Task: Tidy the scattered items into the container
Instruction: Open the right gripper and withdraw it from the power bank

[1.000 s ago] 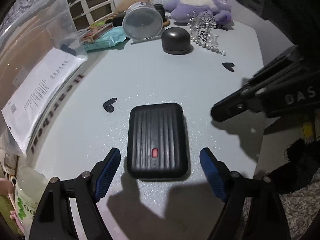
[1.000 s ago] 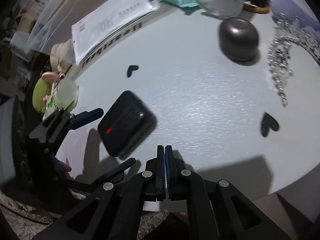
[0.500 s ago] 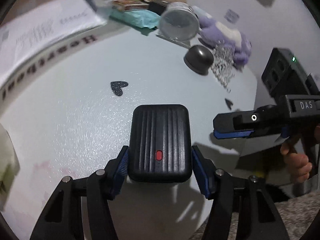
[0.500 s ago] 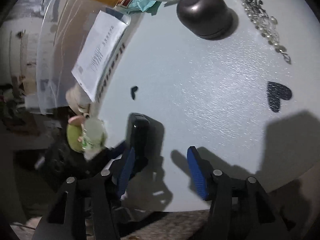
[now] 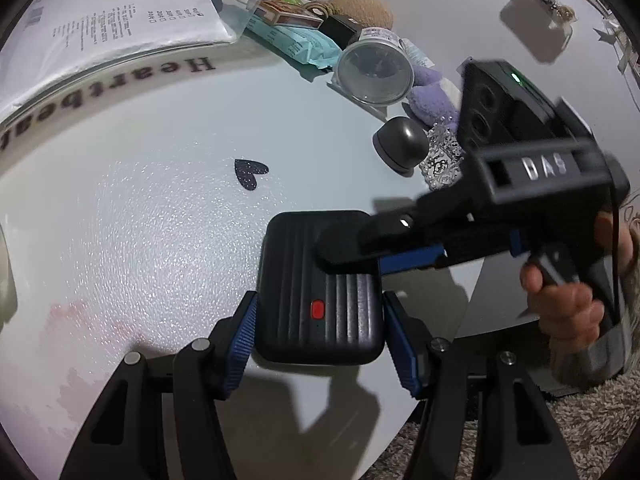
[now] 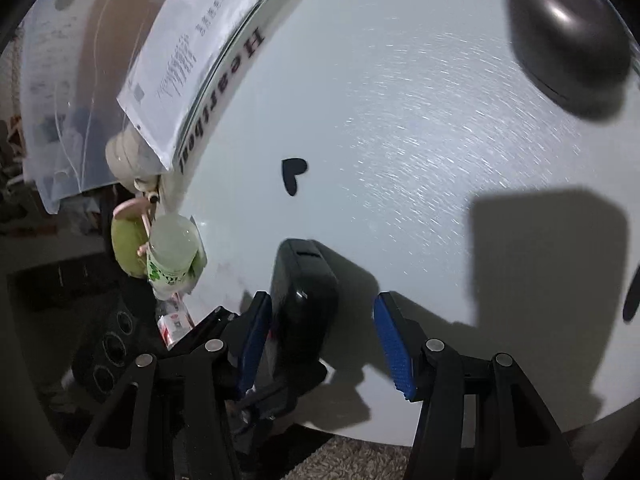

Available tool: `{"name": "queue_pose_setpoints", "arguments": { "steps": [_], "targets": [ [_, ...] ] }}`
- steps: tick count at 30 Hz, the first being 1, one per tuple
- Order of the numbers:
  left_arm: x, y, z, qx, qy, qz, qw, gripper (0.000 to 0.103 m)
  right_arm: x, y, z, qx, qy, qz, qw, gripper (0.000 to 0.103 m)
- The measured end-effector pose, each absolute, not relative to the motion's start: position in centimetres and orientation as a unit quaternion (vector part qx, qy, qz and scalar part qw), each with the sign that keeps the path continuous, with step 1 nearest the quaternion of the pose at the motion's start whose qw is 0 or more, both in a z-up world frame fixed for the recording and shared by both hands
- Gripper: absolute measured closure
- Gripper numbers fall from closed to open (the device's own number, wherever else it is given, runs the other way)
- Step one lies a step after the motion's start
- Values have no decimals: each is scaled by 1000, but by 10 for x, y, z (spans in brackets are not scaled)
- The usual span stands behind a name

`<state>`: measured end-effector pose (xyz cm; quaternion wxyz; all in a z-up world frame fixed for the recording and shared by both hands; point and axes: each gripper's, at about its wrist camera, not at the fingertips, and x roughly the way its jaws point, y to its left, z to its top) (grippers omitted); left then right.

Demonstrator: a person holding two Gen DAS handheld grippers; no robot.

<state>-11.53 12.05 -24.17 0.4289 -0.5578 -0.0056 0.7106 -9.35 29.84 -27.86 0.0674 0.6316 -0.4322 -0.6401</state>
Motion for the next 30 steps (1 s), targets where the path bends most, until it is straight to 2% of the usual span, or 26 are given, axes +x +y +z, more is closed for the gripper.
{"name": "queue_pose_setpoints", "arguments": {
  "steps": [1,5,14,21,27,30],
  "targets": [
    [-115,120,-241,-557,-7,711,429,43,-97,298,-279,638,-428,-636,70,50],
    [-115,116,-241,-556,-16,710,432,43,-110,296,-281,658,-420,-619,85,69],
    [-115,115,-237,-561,-5,705,434,43,-116,289,-273,672,-392,-620,104,71],
    [-113,121,-227,-561,28,706,431,43,-106,294,-274,650,-441,-612,92,74],
    [-114,124,-184,-512,69,735,438,43,-101,308,-249,609,-495,-610,107,75],
    [-118,129,-151,-469,99,758,442,43,-108,312,-213,585,-486,-637,124,75]
  ]
}}
